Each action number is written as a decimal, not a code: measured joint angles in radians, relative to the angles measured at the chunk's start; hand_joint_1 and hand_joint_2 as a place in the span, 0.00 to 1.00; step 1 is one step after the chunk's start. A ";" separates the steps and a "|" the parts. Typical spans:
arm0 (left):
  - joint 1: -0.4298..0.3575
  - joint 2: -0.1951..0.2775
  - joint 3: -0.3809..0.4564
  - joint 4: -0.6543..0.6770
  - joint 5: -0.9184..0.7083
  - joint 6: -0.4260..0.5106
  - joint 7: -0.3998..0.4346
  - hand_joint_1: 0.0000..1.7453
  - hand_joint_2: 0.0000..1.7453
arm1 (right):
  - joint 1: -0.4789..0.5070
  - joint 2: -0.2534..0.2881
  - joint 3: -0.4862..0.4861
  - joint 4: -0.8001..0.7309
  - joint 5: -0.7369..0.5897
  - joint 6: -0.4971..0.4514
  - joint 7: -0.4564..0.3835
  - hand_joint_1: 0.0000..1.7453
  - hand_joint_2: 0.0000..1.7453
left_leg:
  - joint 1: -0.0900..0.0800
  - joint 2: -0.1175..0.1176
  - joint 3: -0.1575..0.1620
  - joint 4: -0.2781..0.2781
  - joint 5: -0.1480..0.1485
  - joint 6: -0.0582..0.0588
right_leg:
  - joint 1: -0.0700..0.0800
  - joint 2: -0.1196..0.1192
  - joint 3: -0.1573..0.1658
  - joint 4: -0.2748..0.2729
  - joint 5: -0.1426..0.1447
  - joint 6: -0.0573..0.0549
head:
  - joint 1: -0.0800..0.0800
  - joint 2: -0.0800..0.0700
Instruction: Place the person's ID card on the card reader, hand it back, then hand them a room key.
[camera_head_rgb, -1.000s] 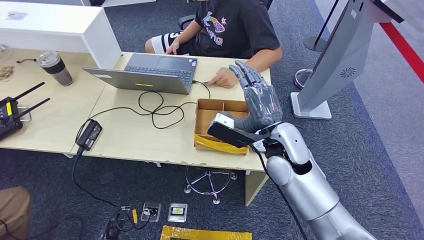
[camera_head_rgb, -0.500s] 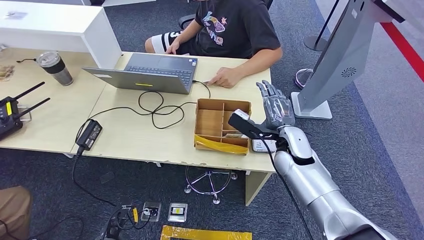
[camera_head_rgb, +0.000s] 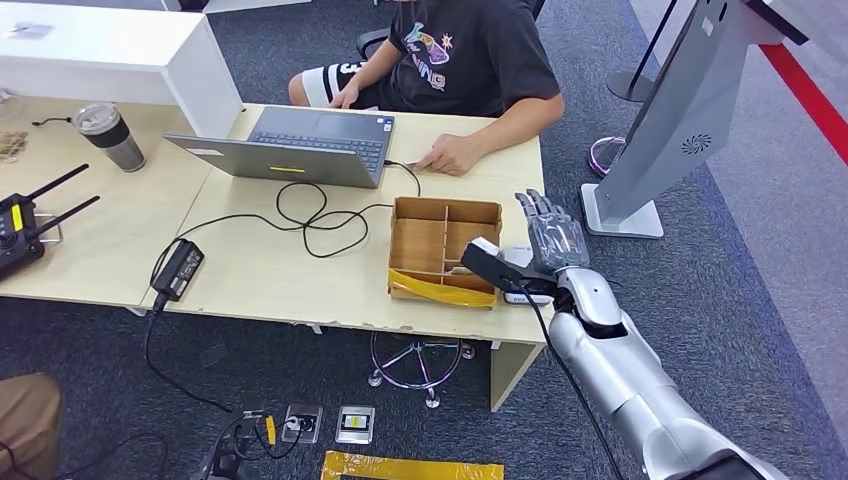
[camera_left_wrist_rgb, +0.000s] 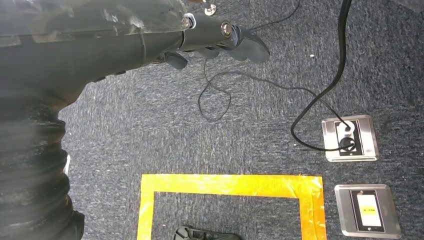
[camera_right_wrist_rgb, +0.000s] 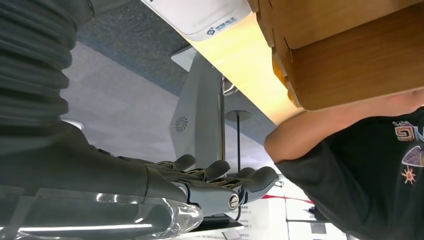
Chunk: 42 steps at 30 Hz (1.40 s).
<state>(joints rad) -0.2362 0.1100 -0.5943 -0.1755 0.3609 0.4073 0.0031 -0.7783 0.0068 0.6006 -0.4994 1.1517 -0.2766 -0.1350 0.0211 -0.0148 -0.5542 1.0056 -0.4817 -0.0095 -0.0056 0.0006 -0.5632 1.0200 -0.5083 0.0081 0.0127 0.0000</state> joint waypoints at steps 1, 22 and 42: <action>0.000 0.000 0.000 0.000 0.000 0.000 0.000 0.00 1.00 | 0.001 0.001 0.000 0.005 -0.001 0.000 0.000 0.00 1.00 | 0.000 0.000 0.000 0.000 0.000 0.000 | 0.000 0.000 0.000 0.000 0.000 0.000 | 0.000 0.000; 0.003 0.007 0.000 0.000 0.001 0.002 0.000 0.00 1.00 | -0.039 -0.015 -0.121 -0.056 -0.101 -0.066 -0.030 0.00 1.00 | 0.000 0.000 0.000 0.000 0.000 0.000 | 0.000 0.000 0.000 0.000 0.000 0.000 | 0.000 0.000; 0.013 0.008 0.000 0.000 0.002 0.011 0.000 0.00 1.00 | 0.023 -0.031 -0.220 -0.447 -0.253 0.135 0.005 0.00 1.00 | 0.000 0.000 0.000 0.000 0.000 0.000 | 0.000 0.000 0.000 0.000 0.000 0.000 | 0.000 0.000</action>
<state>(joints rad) -0.2235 0.1183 -0.5947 -0.1755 0.3629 0.4181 0.0030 -0.7548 -0.0239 0.3811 -0.9465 0.8990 -0.1418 -0.1299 0.0212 -0.0147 -0.5538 1.0057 -0.4816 -0.0095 -0.0055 0.0010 -0.5630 1.0201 -0.5082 0.0081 0.0127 0.0000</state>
